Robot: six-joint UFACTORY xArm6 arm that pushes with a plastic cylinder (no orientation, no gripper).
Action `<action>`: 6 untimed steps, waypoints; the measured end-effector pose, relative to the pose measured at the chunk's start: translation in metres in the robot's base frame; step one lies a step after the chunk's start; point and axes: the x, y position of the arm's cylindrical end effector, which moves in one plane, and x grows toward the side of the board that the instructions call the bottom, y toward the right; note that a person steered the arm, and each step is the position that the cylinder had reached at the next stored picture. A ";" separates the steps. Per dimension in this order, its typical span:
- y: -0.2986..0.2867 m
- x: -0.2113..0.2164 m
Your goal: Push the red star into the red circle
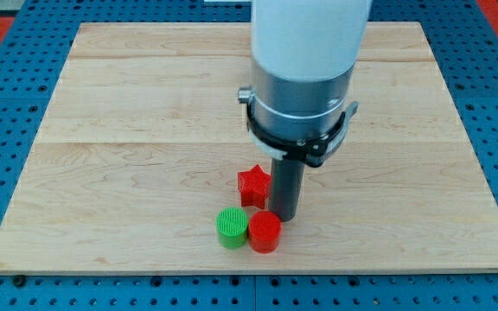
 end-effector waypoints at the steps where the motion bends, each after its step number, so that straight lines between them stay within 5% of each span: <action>1: 0.004 -0.022; 3: -0.037 -0.052; 4: -0.009 -0.092; 6: -0.109 -0.094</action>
